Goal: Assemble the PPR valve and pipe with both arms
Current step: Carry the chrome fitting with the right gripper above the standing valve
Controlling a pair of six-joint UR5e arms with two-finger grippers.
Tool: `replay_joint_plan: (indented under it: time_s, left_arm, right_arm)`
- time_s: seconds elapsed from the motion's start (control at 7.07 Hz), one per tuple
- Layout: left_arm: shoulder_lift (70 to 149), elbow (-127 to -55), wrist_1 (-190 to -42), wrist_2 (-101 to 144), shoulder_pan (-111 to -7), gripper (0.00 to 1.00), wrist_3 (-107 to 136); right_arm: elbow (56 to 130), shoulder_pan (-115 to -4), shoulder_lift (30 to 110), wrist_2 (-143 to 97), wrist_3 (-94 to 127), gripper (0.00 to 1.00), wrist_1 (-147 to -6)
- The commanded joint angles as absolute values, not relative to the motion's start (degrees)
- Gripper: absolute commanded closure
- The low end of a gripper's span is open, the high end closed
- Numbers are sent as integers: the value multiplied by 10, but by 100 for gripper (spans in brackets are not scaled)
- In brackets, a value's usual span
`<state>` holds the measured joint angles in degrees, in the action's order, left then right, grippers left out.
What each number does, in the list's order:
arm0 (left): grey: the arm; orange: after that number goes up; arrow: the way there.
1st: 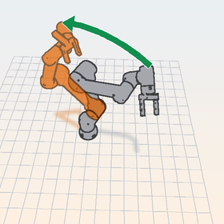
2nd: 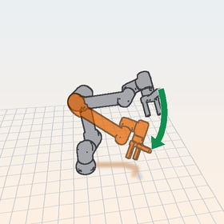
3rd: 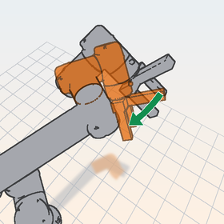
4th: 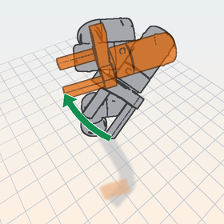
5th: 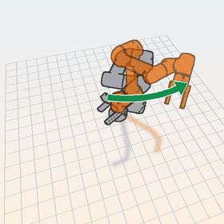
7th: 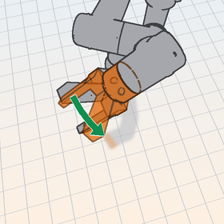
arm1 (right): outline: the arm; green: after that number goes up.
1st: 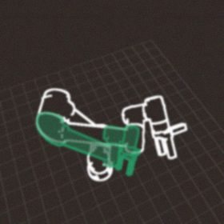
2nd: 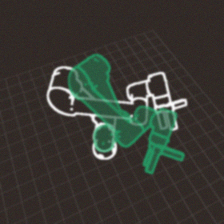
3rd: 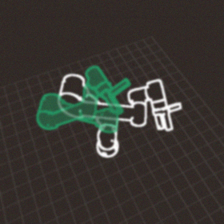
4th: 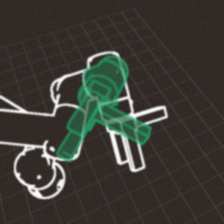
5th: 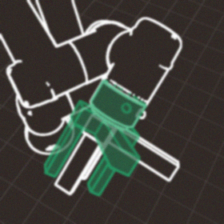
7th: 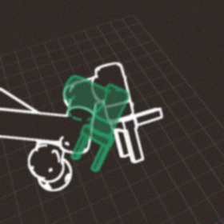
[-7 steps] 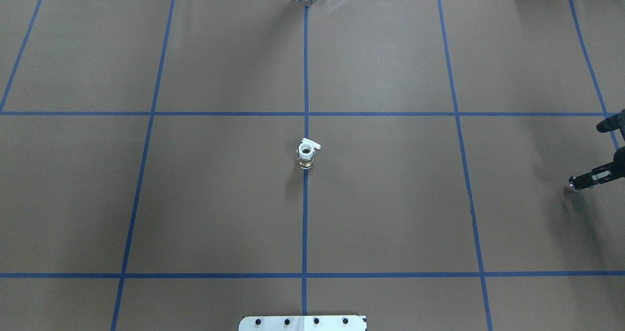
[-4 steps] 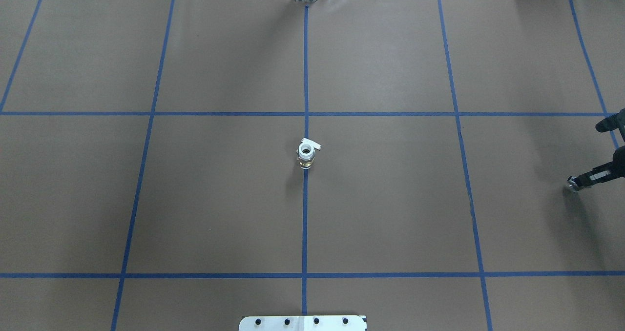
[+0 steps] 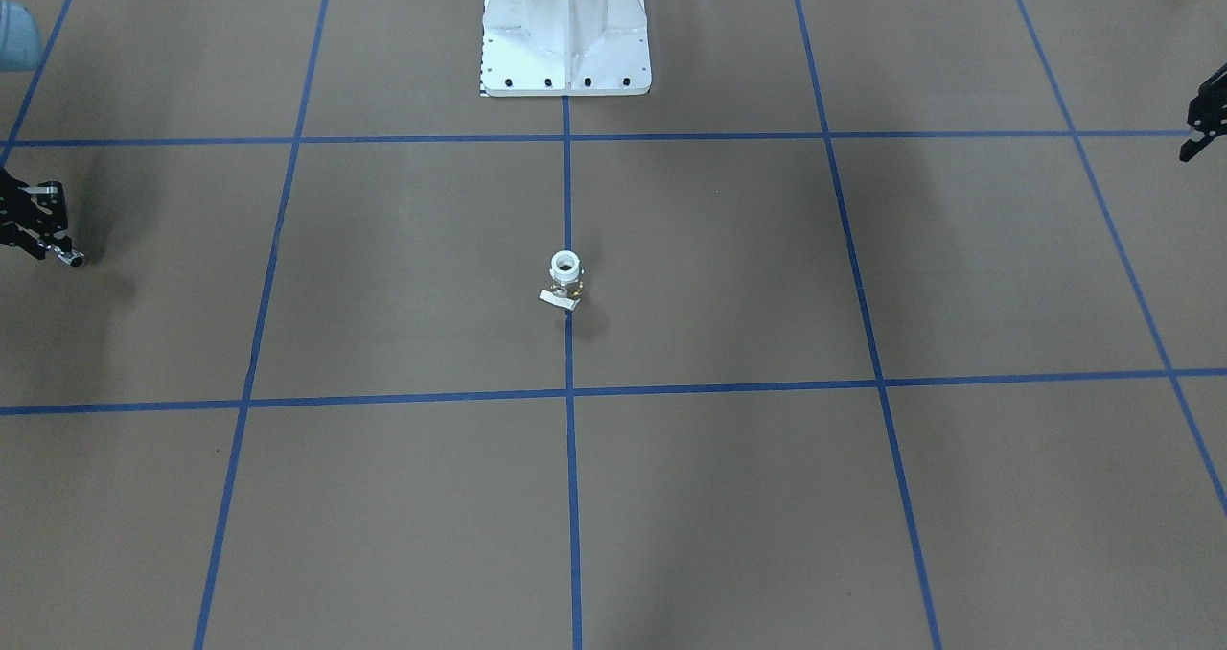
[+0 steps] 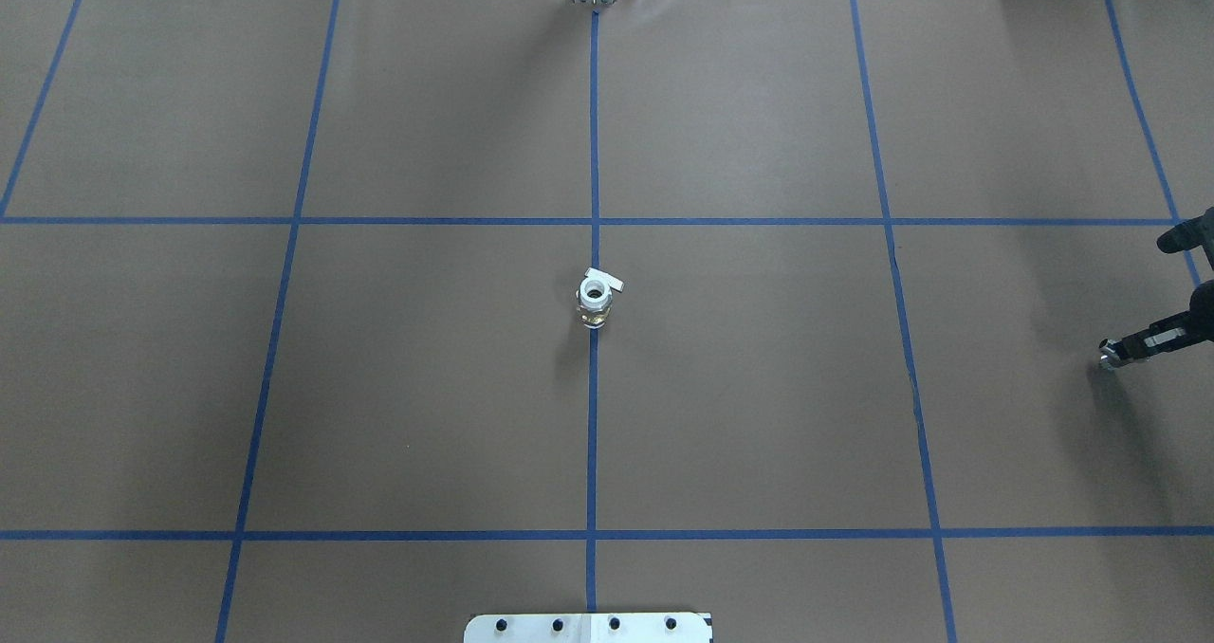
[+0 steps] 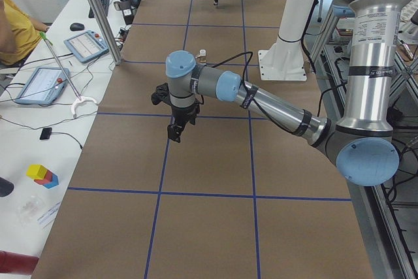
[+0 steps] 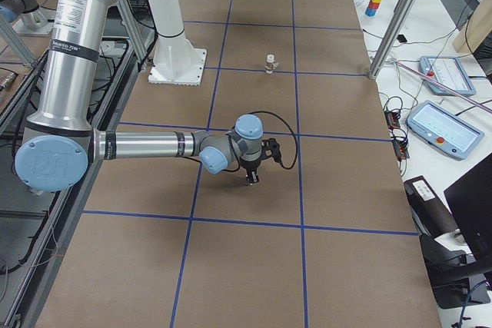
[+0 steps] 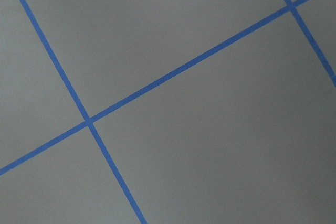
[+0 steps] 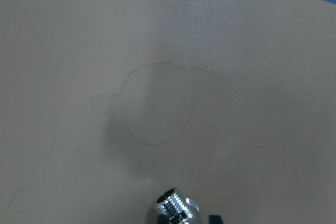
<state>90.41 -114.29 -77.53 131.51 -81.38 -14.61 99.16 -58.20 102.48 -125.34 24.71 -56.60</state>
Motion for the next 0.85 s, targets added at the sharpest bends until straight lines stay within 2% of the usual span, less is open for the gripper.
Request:
replay_joint_plan:
  time_s: [0.0,0.28,0.71]
  left_arm:
    - [888,-1131,-774,1310,-832,0,-147]
    - [885,-1060,-778,1313,-907,0,-153]
    - [837,-1056,-779,1319,-949,0,-79]
  right_arm:
    - [997,-583,993,-1271,253,100,-593]
    - [1010,-598,931,-1284,255,100,-677]
    - [1070,-602,850,-1285,316,100,-803]
